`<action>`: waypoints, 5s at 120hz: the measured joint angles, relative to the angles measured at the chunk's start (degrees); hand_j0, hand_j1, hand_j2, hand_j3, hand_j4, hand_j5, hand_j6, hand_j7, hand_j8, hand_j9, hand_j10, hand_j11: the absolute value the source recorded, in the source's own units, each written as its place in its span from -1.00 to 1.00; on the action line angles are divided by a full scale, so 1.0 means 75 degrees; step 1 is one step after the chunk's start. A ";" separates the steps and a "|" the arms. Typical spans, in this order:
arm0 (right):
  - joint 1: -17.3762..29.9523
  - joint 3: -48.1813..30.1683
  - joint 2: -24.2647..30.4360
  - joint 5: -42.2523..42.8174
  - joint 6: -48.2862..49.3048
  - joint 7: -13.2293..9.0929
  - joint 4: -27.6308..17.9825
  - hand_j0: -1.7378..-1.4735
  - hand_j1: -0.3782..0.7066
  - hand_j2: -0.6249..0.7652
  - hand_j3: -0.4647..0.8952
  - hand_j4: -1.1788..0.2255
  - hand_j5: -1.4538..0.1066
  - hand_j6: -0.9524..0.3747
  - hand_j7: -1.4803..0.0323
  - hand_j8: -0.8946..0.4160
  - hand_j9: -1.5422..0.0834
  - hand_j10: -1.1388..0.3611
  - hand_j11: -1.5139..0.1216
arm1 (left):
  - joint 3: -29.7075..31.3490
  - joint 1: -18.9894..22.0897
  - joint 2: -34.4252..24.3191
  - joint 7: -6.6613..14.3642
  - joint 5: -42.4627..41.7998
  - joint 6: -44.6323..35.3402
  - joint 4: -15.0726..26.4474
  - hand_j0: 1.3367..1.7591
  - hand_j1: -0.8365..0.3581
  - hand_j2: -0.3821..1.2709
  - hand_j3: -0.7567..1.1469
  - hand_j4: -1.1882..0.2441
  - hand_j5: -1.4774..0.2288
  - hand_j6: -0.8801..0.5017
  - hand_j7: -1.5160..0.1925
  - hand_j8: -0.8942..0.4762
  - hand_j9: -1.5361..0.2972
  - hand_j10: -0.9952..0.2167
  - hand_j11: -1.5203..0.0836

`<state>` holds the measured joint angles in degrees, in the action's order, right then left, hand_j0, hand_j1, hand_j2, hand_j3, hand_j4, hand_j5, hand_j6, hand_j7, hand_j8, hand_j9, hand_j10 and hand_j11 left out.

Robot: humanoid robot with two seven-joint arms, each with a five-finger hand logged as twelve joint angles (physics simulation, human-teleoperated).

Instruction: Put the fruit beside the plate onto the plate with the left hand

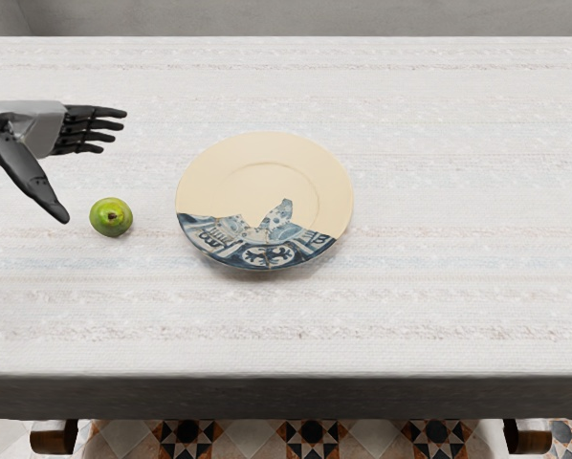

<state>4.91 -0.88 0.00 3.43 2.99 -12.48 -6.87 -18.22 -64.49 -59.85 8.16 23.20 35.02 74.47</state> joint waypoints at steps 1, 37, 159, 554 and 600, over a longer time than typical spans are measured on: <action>0.0000 -0.0001 0.0000 0.0000 0.0000 0.0000 0.0000 -0.40 -0.95 -0.10 -0.32 0.68 0.86 0.43 0.96 0.36 0.90 0.52 0.85 | -0.0001 0.0000 0.0000 0.0005 -0.0001 0.0000 0.0002 0.52 0.95 -0.53 -0.20 0.63 0.70 0.24 0.75 0.27 0.65 0.61 0.87; -0.0019 -0.0040 0.0000 0.0000 0.0000 0.0000 0.0001 -0.40 -0.95 -0.10 -0.32 0.68 0.86 0.43 0.96 0.36 0.90 0.52 0.85 | -0.0185 -0.0124 0.0010 0.1055 0.0005 0.0001 0.0126 0.52 0.95 -0.53 -0.20 0.63 0.70 0.24 0.75 0.27 0.65 0.61 0.87; -0.0138 0.0000 0.0000 0.0000 0.0000 0.0000 0.0001 -0.40 -0.95 -0.10 -0.32 0.68 0.86 0.43 0.96 0.36 0.90 0.52 0.85 | -0.0438 0.1322 0.1426 0.3578 0.6074 -0.4068 0.2428 0.52 0.95 -0.53 -0.20 0.62 0.70 0.23 0.74 0.26 0.65 0.60 0.86; -0.0119 0.0000 0.0000 0.0000 0.0000 0.0000 0.0002 -0.40 -0.95 -0.10 -0.32 0.68 0.86 0.43 0.96 0.36 0.90 0.52 0.85 | 0.0189 0.0785 0.2850 0.3573 0.7882 -0.3993 0.1142 0.50 -0.02 -0.38 -0.20 -0.08 -0.22 -0.26 -0.13 -0.12 -0.16 -0.01 -0.07; -0.0115 0.0000 0.0000 0.0000 0.0000 0.0000 0.0002 -0.40 -0.95 -0.10 -0.32 0.68 0.86 0.43 0.96 0.36 0.90 0.52 0.85 | -0.0130 0.0435 0.2909 0.3570 0.7860 -0.3897 0.1511 0.49 0.02 -0.39 -0.20 -0.07 -0.23 -0.29 -0.14 -0.14 -0.17 -0.03 -0.08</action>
<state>4.04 -0.88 0.00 3.43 2.99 -12.48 -6.85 -19.20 -61.23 -38.04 34.94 82.15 5.79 85.80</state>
